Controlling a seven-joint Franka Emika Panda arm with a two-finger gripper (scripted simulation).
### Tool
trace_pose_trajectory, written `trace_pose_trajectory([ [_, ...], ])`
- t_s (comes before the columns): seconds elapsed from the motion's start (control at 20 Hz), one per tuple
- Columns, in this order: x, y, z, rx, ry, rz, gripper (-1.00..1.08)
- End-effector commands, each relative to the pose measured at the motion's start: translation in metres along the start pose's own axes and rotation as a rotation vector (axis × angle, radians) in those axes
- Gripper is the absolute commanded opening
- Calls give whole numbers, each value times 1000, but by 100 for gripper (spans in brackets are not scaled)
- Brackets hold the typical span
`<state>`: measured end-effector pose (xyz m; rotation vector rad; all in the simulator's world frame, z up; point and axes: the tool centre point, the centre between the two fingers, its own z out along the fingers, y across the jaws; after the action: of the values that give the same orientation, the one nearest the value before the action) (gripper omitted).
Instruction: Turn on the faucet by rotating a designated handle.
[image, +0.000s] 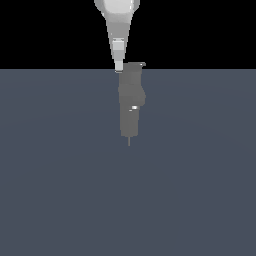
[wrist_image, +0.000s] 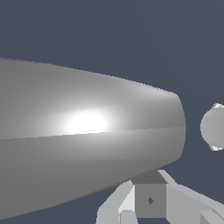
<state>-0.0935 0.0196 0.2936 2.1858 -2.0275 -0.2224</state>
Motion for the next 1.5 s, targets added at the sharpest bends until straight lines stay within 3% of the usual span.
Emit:
trace_pose_trajectory([
  [0.0,39,-1,-3,12,-4,42,-100],
  [0.3,79,3,-4,15,-6,45,-100],
  [0.35,79,3,-4,15,-6,45,-100],
  [0.4,56,1,0,5,-2,14,-100],
  [1.45,120,-44,-3,12,-4,34,-100],
])
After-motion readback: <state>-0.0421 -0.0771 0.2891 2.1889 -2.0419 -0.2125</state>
